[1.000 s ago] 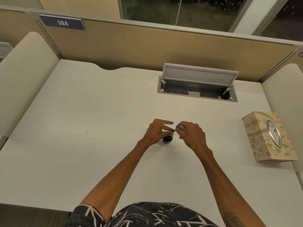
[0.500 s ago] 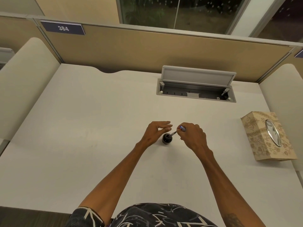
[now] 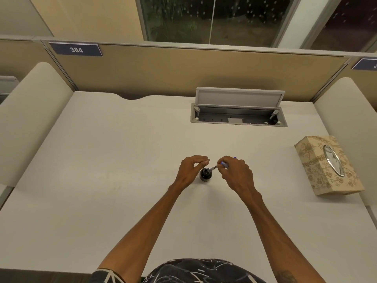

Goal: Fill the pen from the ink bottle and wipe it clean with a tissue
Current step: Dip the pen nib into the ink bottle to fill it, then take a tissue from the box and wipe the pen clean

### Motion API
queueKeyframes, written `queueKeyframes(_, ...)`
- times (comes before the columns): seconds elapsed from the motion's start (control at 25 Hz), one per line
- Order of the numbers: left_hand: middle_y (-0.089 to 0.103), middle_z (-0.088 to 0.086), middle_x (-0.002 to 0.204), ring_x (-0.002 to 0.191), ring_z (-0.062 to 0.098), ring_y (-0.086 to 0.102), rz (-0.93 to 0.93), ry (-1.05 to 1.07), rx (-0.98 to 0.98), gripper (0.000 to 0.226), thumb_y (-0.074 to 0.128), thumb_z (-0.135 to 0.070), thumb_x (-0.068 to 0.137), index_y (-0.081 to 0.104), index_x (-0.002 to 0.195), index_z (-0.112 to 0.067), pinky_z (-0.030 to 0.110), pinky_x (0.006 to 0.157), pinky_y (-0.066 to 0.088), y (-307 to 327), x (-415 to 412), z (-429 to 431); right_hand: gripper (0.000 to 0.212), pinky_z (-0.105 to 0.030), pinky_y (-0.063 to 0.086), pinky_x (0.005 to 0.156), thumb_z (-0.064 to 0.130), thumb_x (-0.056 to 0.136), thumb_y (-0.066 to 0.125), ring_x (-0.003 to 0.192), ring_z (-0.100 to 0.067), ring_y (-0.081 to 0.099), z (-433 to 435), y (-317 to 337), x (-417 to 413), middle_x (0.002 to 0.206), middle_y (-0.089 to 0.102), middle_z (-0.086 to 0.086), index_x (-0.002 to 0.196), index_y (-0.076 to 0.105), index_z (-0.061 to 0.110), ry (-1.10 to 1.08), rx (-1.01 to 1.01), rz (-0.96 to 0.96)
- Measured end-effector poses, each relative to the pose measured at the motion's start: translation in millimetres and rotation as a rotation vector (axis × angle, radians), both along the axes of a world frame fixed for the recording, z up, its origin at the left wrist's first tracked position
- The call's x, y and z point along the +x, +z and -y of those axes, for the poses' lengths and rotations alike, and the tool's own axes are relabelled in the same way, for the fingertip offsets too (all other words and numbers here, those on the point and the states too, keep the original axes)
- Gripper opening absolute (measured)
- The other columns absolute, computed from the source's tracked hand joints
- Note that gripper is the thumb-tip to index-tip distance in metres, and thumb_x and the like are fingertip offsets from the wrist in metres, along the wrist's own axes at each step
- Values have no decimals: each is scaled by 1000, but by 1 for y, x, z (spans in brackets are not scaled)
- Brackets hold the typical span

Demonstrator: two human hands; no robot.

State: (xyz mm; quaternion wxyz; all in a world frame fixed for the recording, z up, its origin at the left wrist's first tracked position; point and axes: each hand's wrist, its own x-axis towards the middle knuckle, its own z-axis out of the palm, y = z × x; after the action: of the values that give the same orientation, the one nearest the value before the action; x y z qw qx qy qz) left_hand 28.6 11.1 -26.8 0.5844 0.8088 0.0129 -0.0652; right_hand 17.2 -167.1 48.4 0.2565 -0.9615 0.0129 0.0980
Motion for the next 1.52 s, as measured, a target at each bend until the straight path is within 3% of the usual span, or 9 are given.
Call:
queueKeyframes(0.32,72,-9,120,111,-4,61,-31,86,-7,25,63,-32,96,75,113,-20,0,84,40,6,-8,0,13,-37,55,72,32,93,53,75,-22,70,7,-7,-9,84,70,3,93,65,29,-63,82,45)
queueKeyframes(0.52,71,-9,122,113,-1,60,-27,114,-29,26,64,-33,95,74,116,-21,16,93,44,10,-12,6,11,-31,53,68,32,89,56,66,-10,71,8,-9,-13,82,72,10,89,67,30,-195,201,28)
queueKeyframes(0.64,71,-9,121,114,5,61,-23,191,-77,29,62,-35,96,71,119,-20,24,95,47,15,-13,11,9,-32,49,64,30,83,60,59,-4,71,12,-3,-16,81,75,13,82,69,30,-396,456,20)
queueKeyframes(0.8,71,-13,108,105,4,64,-29,310,-143,21,60,-38,97,68,110,-23,16,85,46,22,-15,18,11,-23,33,49,24,84,66,68,-10,74,17,8,-15,90,79,1,92,72,20,-628,1003,-82)
queueKeyframes(0.92,75,-11,107,102,0,66,6,192,-155,22,57,-35,98,72,108,-21,16,87,48,29,-16,25,18,-16,28,36,23,87,69,71,-7,73,15,9,-19,99,78,-4,103,71,14,-699,1320,-249)
queueKeyframes(1.04,76,-6,111,106,10,68,8,146,-287,24,58,-30,99,73,113,-19,28,94,54,39,-12,36,19,-15,30,35,22,87,70,78,-8,71,9,3,-24,109,76,-4,106,69,17,-712,1482,-374)
queueKeyframes(1.28,78,0,110,107,18,72,-55,207,-567,23,61,-21,97,71,117,-18,29,95,56,50,-6,48,12,-15,32,35,23,88,70,93,-14,69,0,-2,-28,114,75,-3,100,72,21,-723,1569,-433)
queueKeyframes(1.4,79,-2,106,102,20,74,-97,225,-624,20,60,-19,97,71,114,-21,30,94,57,56,-3,51,16,-16,33,35,26,88,71,90,-15,72,0,3,-29,113,75,-2,103,70,22,-698,1554,-435)
queueKeyframes(1.52,78,-2,106,102,20,74,-97,249,-651,21,57,-21,99,71,115,-20,29,93,58,59,0,51,22,-17,32,36,37,87,71,79,-14,69,5,6,-27,105,77,-1,106,70,26,-666,1414,-471)
